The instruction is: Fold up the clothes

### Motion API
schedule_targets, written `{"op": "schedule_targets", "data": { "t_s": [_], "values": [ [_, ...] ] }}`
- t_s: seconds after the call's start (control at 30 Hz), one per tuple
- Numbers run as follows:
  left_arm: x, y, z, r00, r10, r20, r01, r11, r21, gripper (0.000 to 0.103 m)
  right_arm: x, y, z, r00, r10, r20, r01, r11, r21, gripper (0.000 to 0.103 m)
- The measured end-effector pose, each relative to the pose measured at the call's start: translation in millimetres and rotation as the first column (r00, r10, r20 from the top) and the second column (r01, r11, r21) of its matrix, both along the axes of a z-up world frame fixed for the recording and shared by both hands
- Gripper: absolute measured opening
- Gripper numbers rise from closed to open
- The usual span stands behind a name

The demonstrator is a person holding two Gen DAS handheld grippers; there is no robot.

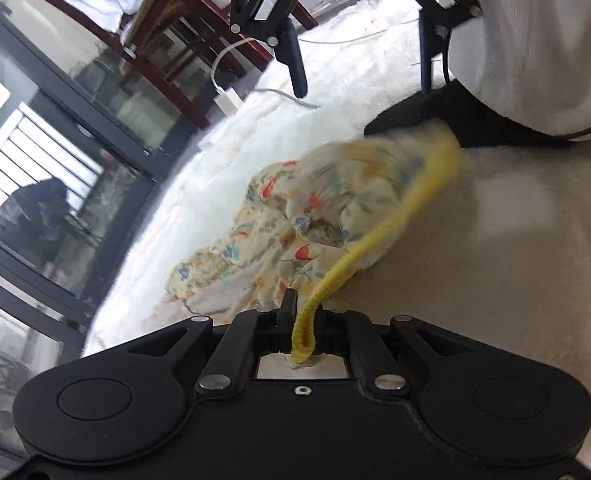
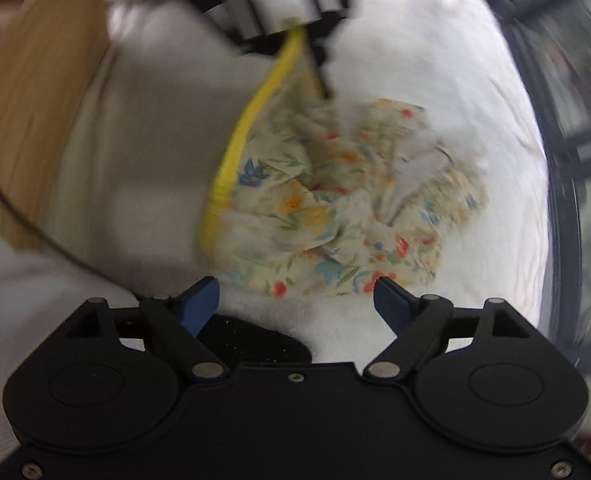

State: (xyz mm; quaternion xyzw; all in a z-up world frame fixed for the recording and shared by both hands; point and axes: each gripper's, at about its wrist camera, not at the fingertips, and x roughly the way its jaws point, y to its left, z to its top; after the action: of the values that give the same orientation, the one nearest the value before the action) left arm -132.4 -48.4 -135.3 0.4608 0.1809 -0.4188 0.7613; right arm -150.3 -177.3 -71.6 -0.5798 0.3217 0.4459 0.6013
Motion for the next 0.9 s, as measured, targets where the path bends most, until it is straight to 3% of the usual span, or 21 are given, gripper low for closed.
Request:
{"op": "schedule_targets", "data": {
  "t_s": [0.07, 0.27, 0.4, 0.43, 0.47, 0.5, 0.57, 0.6, 0.67, 0.77, 0.83, 0.9],
  "values": [
    [6.8, 0.8, 4.6, 0.997, 0.034, -0.063, -0.036, 0.999, -0.02, 0.006, -10.8, 6.3, -10.3, 0.992, 0.119, 0.037, -0.117, 0.992, -0.05, 0.087],
    [10.4, 0.0, 8.9, 0.996, 0.072, -0.053, -0.073, 0.997, -0.024, 0.006, -38.8, 25.0, -42.0, 0.933, 0.358, 0.045, -0.353, 0.932, -0.082, 0.086],
    [9.1, 2.9, 12.2, 0.994, 0.076, -0.076, -0.079, 0.997, -0.028, 0.006, -34.9, 37.4, -57.4, 0.942, 0.336, 0.014, -0.336, 0.942, -0.02, 0.084],
    [10.2, 2.4, 12.9, 0.994, 0.082, -0.073, -0.084, 0.996, -0.028, 0.006, -33.7, 39.4, -61.1, 0.944, 0.33, 0.009, -0.33, 0.944, -0.015, 0.08],
    [12.8, 1.7, 13.4, 0.993, 0.093, -0.072, -0.095, 0.995, -0.026, 0.006, -31.3, 42.3, -65.0, 0.946, 0.324, 0.003, -0.324, 0.946, -0.004, 0.066],
    [13.4, 1.6, 13.1, 0.992, 0.101, -0.072, -0.103, 0.994, -0.025, 0.006, -26.9, 44.6, -68.2, 0.953, 0.303, -0.006, -0.302, 0.953, 0.022, 0.055],
    [16.1, 2.5, 10.8, 0.989, 0.138, -0.056, -0.138, 0.99, -0.008, 0.006, -17.1, 46.1, -69.3, 0.969, 0.24, -0.054, -0.237, 0.97, 0.058, 0.022],
    [16.4, 3.3, 9.7, 0.988, 0.147, -0.047, -0.147, 0.989, -0.003, 0.006, -7.9, 43.9, -66.6, 0.979, 0.185, -0.086, -0.178, 0.98, 0.083, 0.018],
    [16.8, 4.5, 7.9, 0.987, 0.159, -0.036, -0.159, 0.987, 0.005, 0.006, 11.0, 36.6, -54.7, 0.994, 0.052, -0.1, -0.036, 0.987, 0.154, 0.018],
    [15.3, 3.6, 7.2, 0.988, 0.15, -0.037, -0.15, 0.989, 0.007, 0.006, 42.0, 15.3, -35.5, 0.973, -0.154, -0.173, 0.192, 0.953, 0.236, 0.018],
    [13.8, 3.0, 3.0, 0.989, 0.145, -0.038, -0.144, 0.989, 0.027, 0.006, 49.4, 3.4, -32.3, 0.959, -0.214, -0.184, 0.256, 0.936, 0.243, 0.018],
    [14.5, 3.0, -0.6, 0.987, 0.154, -0.047, -0.152, 0.987, 0.047, 0.006, 46.9, -3.2, -33.0, 0.963, -0.224, -0.149, 0.255, 0.937, 0.239, 0.021]
  ]
}}
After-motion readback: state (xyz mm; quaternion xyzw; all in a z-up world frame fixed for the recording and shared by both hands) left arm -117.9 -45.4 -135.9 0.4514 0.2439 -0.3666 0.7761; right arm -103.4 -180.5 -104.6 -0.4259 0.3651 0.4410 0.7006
